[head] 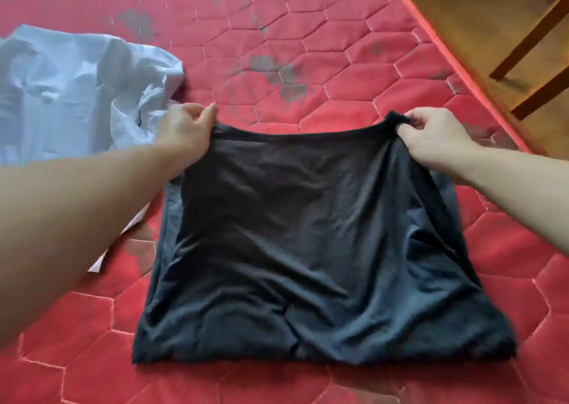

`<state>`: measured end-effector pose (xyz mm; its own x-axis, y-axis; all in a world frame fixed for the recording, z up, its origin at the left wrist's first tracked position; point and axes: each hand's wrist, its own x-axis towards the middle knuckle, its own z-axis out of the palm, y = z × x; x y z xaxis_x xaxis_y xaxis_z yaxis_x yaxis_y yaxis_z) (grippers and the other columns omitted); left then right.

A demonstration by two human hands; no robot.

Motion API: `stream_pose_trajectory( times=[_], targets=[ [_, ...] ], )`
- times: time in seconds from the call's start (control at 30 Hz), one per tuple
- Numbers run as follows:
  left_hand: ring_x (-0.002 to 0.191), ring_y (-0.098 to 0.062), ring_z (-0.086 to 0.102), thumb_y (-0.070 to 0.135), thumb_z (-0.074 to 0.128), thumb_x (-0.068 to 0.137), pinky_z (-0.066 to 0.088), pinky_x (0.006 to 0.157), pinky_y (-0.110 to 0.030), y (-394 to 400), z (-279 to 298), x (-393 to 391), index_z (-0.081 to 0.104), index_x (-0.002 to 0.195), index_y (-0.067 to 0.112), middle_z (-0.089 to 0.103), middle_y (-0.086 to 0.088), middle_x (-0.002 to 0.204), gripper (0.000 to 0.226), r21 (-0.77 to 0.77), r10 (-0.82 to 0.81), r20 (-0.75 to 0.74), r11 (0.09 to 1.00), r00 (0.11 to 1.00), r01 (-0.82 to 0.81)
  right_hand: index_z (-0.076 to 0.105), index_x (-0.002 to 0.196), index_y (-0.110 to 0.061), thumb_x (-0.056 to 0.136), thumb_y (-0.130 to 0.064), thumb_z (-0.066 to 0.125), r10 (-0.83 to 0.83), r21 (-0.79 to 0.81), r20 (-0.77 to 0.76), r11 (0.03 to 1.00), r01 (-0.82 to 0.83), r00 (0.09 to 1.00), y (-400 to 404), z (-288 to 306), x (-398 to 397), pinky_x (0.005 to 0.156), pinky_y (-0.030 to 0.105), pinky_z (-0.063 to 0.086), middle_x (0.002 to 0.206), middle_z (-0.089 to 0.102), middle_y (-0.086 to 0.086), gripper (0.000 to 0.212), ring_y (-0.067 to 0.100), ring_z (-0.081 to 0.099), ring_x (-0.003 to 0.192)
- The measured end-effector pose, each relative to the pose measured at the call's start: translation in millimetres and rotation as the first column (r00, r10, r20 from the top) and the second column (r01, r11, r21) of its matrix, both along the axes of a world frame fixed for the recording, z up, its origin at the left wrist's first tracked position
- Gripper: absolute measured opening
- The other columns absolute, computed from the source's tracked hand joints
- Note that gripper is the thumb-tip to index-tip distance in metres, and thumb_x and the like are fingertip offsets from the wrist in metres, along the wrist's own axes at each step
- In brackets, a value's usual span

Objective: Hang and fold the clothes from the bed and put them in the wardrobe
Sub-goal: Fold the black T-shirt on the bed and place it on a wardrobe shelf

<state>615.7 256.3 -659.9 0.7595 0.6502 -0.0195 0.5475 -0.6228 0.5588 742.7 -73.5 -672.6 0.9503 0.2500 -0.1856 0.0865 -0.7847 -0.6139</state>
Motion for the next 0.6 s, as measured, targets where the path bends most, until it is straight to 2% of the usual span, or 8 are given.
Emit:
stream_pose_trajectory(
  times=[0.1, 0.17, 0.2, 0.27, 0.3, 0.37, 0.5, 0.6],
  targets=[
    [0.102, -0.026, 0.059, 0.043, 0.045, 0.097, 0.042, 0.089, -0.034, -3, -18, 7, 0.064, 0.111, 0.016, 0.066, -0.01, 0.109, 0.036, 0.081, 0.011, 0.033, 0.997, 0.999, -0.014, 0.057, 0.122, -0.015, 0.091, -0.022, 0.053, 0.021, -0.184, 0.129, 0.983, 0.003, 0.991, 19, -14, 4, 0.095, 0.043, 0.042, 0.125, 0.056, 0.015, 0.033, 0.036, 0.053, 0.113],
    [0.118, -0.026, 0.053, 0.053, 0.039, 0.091, 0.039, 0.101, -0.043, -33, -40, -14, 0.059, 0.121, 0.027, 0.06, -0.003, 0.125, 0.045, 0.169, -0.185, -0.033, 0.967, 0.982, 0.188, 0.049, 0.135, -0.014, 0.089, -0.024, 0.055, 0.223, -0.21, 0.251, 0.962, -0.172, 0.942, 26, -30, -25, 0.103, 0.047, 0.038, 0.136, 0.046, 0.015, 0.047, 0.036, 0.048, 0.122],
    [0.13, -0.025, 0.045, 0.06, 0.033, 0.087, 0.033, 0.108, -0.048, -54, -50, -31, 0.054, 0.129, 0.035, 0.053, 0.002, 0.137, 0.053, 0.161, -0.299, -0.109, 0.936, 0.948, 0.314, 0.048, 0.138, -0.015, 0.089, -0.027, 0.057, 0.328, -0.222, 0.283, 0.937, -0.271, 0.901, 29, -41, -45, 0.108, 0.048, 0.033, 0.142, 0.043, 0.015, 0.051, 0.034, 0.044, 0.128],
    [0.148, -0.023, 0.013, 0.076, 0.019, 0.079, 0.007, 0.116, -0.057, -85, -68, -57, 0.025, 0.145, 0.051, 0.021, 0.011, 0.159, 0.07, 0.095, -0.432, -0.321, 0.87, 0.842, 0.483, 0.041, 0.145, -0.021, 0.092, -0.04, 0.053, 0.501, -0.327, 0.243, 0.849, -0.416, 0.831, 31, -57, -75, 0.115, 0.049, 0.019, 0.154, 0.033, 0.011, 0.058, 0.029, 0.03, 0.141],
    [0.15, -0.023, -0.001, 0.082, 0.014, 0.076, -0.002, 0.114, -0.06, -89, -81, -61, 0.011, 0.146, 0.055, 0.006, 0.014, 0.162, 0.075, 0.081, -0.452, -0.4, 0.849, 0.797, 0.522, 0.035, 0.149, -0.025, 0.093, -0.048, 0.047, 0.554, -0.383, 0.2, 0.804, -0.456, 0.808, 30, -68, -78, 0.117, 0.049, 0.013, 0.158, 0.026, 0.009, 0.061, 0.027, 0.022, 0.145],
    [0.149, -0.024, -0.011, 0.085, 0.009, 0.074, -0.006, 0.113, -0.064, -80, -98, -59, -0.002, 0.147, 0.055, -0.006, 0.013, 0.162, 0.079, 0.155, -0.421, -0.474, 0.825, 0.774, 0.544, 0.024, 0.152, -0.031, 0.09, -0.062, 0.031, 0.6, -0.458, 0.142, 0.745, -0.485, 0.787, 26, -82, -71, 0.119, 0.048, 0.007, 0.161, 0.018, 0.006, 0.069, 0.025, 0.012, 0.148],
    [0.149, -0.022, -0.012, 0.084, 0.004, 0.077, -0.006, 0.114, -0.062, -58, -107, -44, -0.005, 0.147, 0.053, -0.009, 0.01, 0.163, 0.078, 0.231, -0.333, -0.485, 0.843, 0.809, 0.486, 0.019, 0.153, -0.032, 0.084, -0.07, 0.016, 0.629, -0.495, 0.126, 0.71, -0.5, 0.767, 22, -86, -46, 0.12, 0.046, 0.004, 0.162, 0.014, 0.006, 0.078, 0.023, 0.009, 0.149],
    [0.149, -0.021, -0.012, 0.08, 0.006, 0.08, -0.009, 0.115, -0.059, -68, -103, -58, -0.004, 0.149, 0.05, -0.008, 0.009, 0.163, 0.075, 0.215, -0.289, -0.477, 0.877, 0.83, 0.43, 0.013, 0.154, -0.03, 0.089, -0.067, 0.017, 0.577, -0.534, 0.089, 0.716, -0.45, 0.812, 24, -80, -60, 0.12, 0.047, 0.002, 0.163, 0.006, 0.007, 0.075, 0.024, 0.004, 0.149]
  ],
)
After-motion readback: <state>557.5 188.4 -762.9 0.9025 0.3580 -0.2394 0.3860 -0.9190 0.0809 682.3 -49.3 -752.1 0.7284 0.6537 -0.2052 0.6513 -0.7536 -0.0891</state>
